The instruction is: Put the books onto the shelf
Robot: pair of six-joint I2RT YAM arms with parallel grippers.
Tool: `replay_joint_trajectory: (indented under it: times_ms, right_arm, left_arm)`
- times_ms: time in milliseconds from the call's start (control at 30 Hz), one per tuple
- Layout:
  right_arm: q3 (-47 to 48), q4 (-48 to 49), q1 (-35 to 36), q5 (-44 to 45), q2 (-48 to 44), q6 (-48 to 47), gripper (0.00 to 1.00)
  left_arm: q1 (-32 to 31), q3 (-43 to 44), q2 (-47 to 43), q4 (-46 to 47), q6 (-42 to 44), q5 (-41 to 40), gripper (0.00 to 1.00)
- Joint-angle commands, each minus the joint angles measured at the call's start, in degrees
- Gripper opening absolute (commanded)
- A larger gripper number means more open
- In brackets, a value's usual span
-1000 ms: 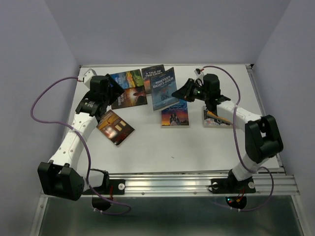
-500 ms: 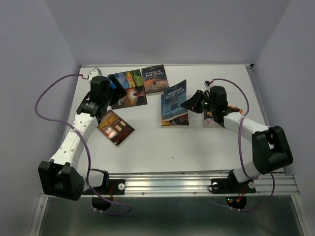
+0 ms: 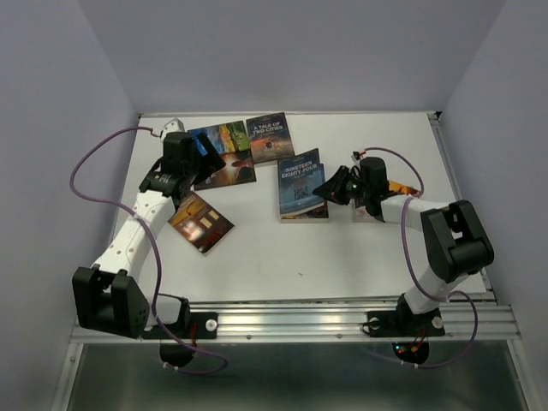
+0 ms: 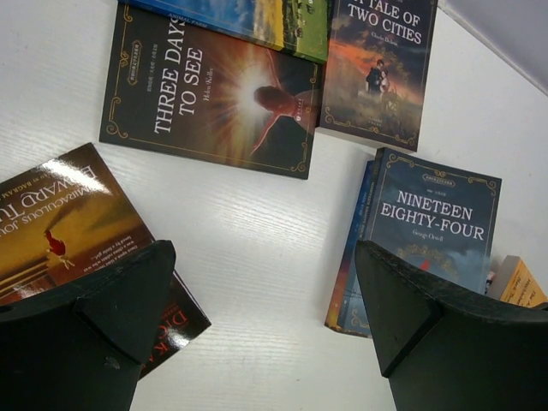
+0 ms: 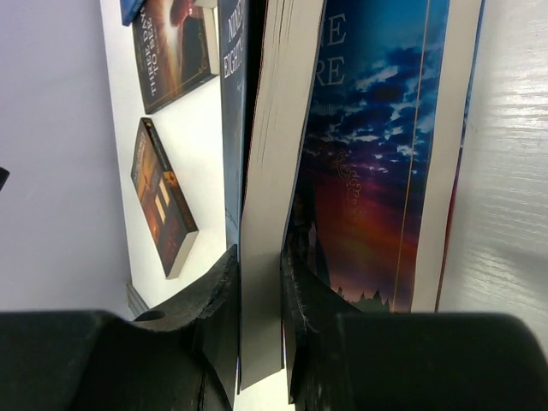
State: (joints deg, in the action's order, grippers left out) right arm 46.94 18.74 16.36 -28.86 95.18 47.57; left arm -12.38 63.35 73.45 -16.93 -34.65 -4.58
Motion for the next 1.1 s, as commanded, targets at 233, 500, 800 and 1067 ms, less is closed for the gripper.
replay_joint_trajectory:
  times_ms: [233, 500, 800, 1067]
  right_arm:
    - [-2.28, 7.63, -0.01, 2.22, -2.97, 1.3, 0.02]
    - [-3.17, 5.25, -0.01, 5.05, -3.77, -0.2, 0.11]
    - [-2.99, 2.71, -0.54, 5.75, -3.24, -1.6, 0.24]
    - [-2.73, -0.2, -0.54, 7.06, -3.68, -2.83, 0.47]
  left_arm:
    - [-0.1, 0.02, -0.24, 1.46, 1.17, -0.08, 0.99]
    - [-0.1, -0.07, 0.29, 0.58, 1.08, -0.17, 0.99]
    - [-0.1, 0.28, 1.7, -0.91, 0.73, -1.48, 0.99]
    - [-0.1, 0.19, 1.52, -2.49, 0.11, -3.33, 0.99]
